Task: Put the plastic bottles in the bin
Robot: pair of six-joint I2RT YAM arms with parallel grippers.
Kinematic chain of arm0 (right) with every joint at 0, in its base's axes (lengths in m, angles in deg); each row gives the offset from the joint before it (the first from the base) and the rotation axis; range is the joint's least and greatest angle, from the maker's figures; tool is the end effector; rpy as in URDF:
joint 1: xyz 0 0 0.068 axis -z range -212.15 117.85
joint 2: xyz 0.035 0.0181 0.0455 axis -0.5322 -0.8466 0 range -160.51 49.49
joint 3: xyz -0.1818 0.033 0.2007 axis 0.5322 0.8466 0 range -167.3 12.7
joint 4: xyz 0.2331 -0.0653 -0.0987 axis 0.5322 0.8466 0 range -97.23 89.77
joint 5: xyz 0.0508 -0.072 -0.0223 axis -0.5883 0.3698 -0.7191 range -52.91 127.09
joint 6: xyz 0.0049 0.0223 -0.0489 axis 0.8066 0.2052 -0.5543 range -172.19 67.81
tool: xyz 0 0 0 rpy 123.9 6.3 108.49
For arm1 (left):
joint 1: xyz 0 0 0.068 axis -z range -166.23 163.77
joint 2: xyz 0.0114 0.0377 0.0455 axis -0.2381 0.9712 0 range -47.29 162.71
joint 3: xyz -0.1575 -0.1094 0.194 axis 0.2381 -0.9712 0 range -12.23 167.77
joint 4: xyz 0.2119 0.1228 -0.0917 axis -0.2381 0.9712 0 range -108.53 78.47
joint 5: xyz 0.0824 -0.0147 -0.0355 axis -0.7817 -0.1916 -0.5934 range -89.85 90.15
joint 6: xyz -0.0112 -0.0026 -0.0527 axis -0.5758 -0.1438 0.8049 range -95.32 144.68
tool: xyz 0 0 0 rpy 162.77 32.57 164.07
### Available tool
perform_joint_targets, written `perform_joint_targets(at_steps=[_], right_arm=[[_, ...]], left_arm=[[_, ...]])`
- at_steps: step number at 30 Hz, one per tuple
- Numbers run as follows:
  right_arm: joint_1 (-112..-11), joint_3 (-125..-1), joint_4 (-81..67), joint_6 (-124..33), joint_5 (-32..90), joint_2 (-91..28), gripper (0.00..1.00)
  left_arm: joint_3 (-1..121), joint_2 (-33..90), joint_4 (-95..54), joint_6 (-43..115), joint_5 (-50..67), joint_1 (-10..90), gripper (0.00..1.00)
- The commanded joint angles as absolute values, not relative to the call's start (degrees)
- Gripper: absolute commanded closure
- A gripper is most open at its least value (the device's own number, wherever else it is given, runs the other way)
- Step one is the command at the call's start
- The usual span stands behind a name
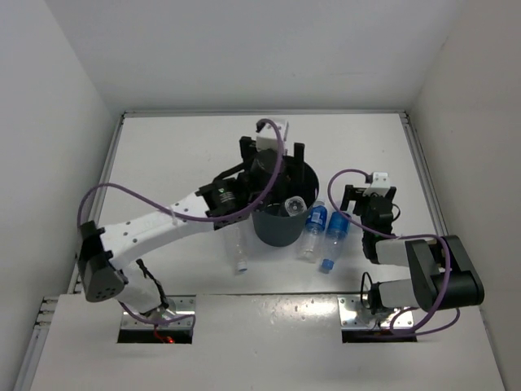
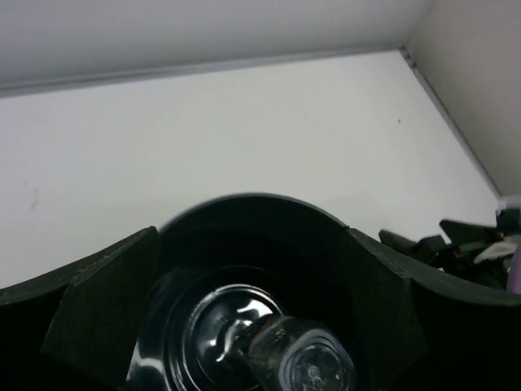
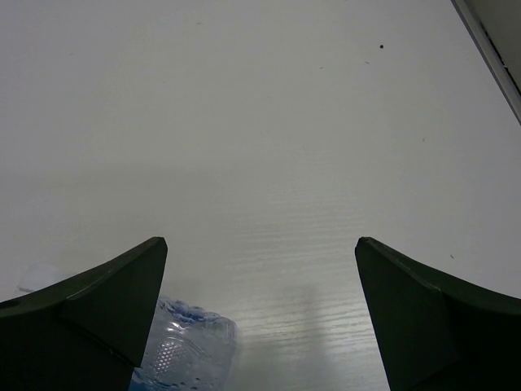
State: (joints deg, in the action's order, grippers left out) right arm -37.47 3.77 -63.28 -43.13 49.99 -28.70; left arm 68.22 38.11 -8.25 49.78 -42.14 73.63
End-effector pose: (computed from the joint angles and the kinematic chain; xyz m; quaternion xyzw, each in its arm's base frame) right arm 0.2144 0.0119 0.1391 0.0953 0.7761 -0.0102 0.6233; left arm 0.1941 -0.2863 0.3889 0.0124 0.7727 -0.1710 0.6112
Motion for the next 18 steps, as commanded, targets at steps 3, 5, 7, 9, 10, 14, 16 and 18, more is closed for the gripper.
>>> perform_joint_targets(at_steps=[3, 5, 7, 9, 10, 14, 16, 18], right_arm=[[-38.13, -0.47, -59.15, -41.83, 56.3, -25.93, 0.0], [-38.74, -7.31, -43.46, -41.82, 56.08, -21.1, 0.0], [-37.35, -18.9, -29.45, -43.22, 50.56, -20.03, 0.0], [-33.84, -31.95, -8.61, -41.4, 40.8, -22.21, 0.0], [-32.69, -36.21, -1.93, -39.82, 38.6, -23.97, 0.0], [-27.08, -51.0, 23.94, -35.42, 26.04, -36.25, 0.0], [-24.69, -50.51, 27.49, -33.57, 21.12, -36.29, 0.0], [-24.68, -48.31, 29.93, -32.77, 22.75, -35.76, 0.0]], left_arm=[[64.36, 24.35, -7.64, 49.89, -48.37, 67.76, 0.0], [59.79, 19.26, -4.93, 53.05, -48.37, 66.25, 0.0], [56.17, 13.98, -2.9, 55.69, -48.37, 65.02, 0.0], [49.94, 10.29, -0.35, 60.77, -48.37, 64.49, 0.0], [47.56, 8.45, -0.34, 62.37, -48.37, 63.96, 0.0], [34.84, 0.18, 1.16, 71.07, -46.27, 63.43, 0.0], [31.56, -3.51, 1.16, 74.68, -45.12, 63.43, 0.0], [28.66, -5.01, 1.77, 76.61, -44.42, 63.43, 0.0]])
